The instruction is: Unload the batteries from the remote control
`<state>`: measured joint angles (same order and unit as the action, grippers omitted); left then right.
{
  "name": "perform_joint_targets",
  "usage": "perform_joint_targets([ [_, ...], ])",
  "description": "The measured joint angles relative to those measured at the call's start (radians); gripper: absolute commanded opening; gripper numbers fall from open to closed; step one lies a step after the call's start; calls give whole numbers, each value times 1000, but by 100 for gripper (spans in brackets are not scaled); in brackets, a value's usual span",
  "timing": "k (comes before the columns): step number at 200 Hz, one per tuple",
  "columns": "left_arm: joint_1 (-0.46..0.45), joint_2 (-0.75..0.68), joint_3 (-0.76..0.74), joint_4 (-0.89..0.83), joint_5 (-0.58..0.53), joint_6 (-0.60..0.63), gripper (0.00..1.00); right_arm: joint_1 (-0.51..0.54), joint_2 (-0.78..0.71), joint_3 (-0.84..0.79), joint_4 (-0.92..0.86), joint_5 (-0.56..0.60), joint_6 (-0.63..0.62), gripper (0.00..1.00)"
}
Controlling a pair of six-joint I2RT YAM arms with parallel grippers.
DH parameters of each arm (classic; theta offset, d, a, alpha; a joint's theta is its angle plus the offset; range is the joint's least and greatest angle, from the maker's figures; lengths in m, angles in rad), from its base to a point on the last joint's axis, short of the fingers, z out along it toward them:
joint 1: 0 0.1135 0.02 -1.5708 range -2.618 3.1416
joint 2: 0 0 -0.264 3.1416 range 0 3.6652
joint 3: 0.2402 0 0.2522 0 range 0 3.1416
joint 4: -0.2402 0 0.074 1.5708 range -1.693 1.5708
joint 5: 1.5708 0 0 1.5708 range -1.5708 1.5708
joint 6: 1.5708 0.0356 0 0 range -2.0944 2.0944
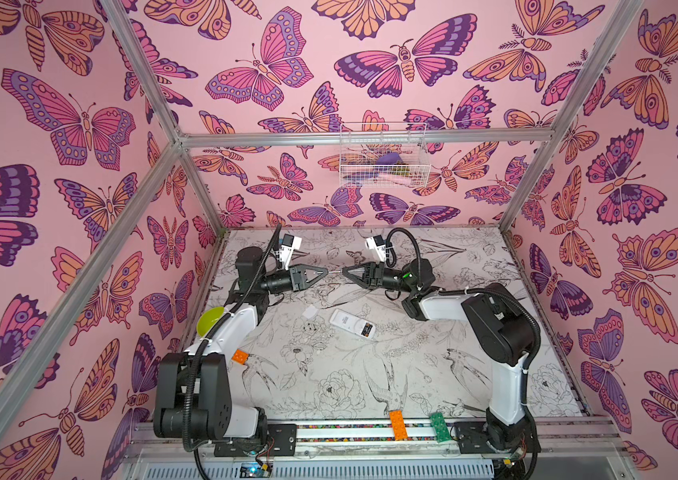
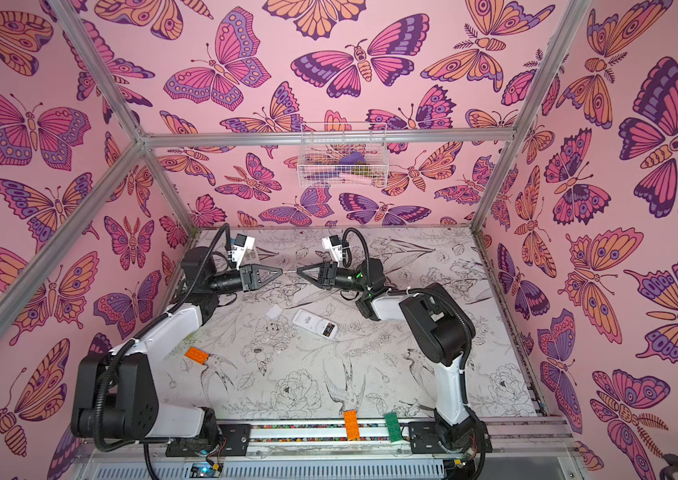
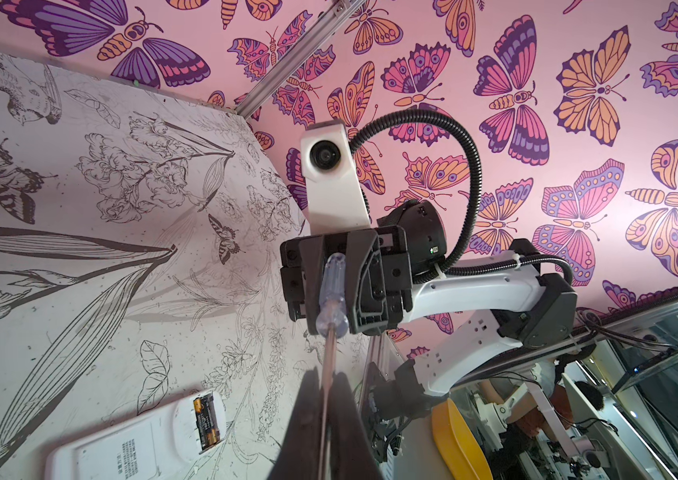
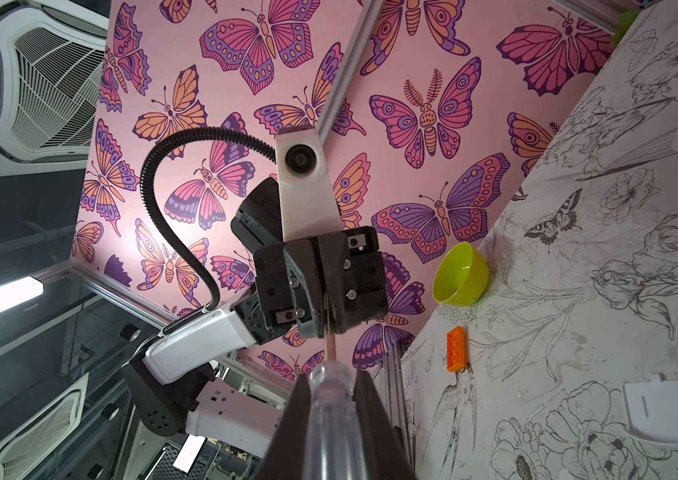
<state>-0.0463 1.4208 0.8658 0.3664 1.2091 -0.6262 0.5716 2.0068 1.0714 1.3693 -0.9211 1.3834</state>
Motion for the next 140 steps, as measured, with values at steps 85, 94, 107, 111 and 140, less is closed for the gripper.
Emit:
perform_joint_targets([
  [85, 28, 3, 21, -140, -31, 195, 70, -140, -148, -301, -5, -2, -47, 0],
  [94, 28, 3, 40, -180, -31, 238, 74, -168, -182, -348, -4, -2, -50, 0],
  [107, 28, 6, 81, -248, -30, 315, 77, -217, -233, -415, -4, -9, -54, 0],
  [111, 28, 9, 91, -262, -30, 338, 78, -227, -244, -428, -4, -14, -54, 0],
  [140, 23, 56, 198, -418, -35, 543, 81, -319, -348, -533, -31, -43, -79, 0],
])
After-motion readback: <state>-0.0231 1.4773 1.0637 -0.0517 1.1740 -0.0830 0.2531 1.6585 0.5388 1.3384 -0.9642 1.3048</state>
